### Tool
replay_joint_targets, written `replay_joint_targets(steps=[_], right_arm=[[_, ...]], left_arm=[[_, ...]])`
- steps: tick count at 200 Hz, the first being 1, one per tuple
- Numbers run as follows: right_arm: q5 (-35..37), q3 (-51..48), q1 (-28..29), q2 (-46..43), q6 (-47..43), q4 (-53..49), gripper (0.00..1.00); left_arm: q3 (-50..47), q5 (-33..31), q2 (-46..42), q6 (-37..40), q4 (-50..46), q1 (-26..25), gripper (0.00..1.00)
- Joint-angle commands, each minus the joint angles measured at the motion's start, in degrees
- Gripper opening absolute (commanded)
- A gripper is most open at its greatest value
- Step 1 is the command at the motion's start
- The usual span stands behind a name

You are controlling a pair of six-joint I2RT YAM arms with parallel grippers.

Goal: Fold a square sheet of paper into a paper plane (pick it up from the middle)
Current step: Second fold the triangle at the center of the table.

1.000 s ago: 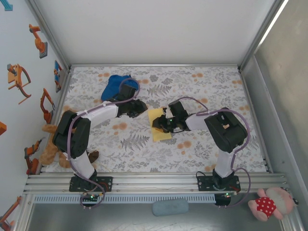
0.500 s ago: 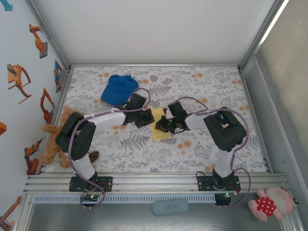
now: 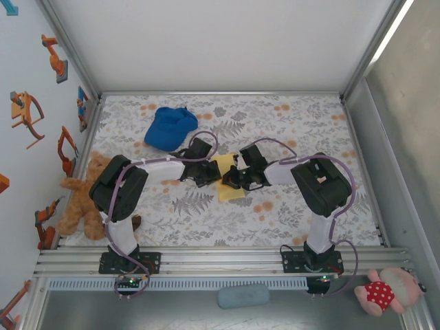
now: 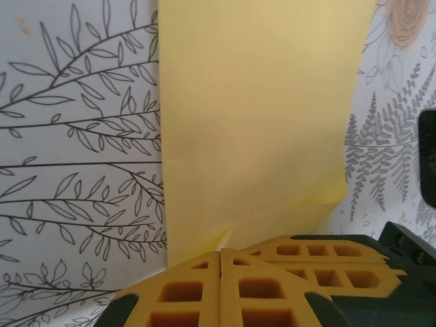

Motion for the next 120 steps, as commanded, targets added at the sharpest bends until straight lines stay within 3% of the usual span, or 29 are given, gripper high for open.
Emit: replay_joint_targets(steps=[1, 85, 120], right_arm=[[5.42, -2.74, 0.41, 3.03, -0.15, -6.79, 0.00], [2.65, -1.79, -0.12, -6.27, -2.19, -2.33, 0.00], [1.30, -1.43, -1.17, -5.11, -5.71, -3.38, 0.00]], left_arm=[[0.06, -1.03, 1.24, -0.83, -1.91, -0.34, 0.00], [0.42, -4.43, 2.88, 0.64, -7.34, -0.34, 0.00], [0.67, -4.07, 3.50, 1.00, -7.36, -0.38, 0.00]])
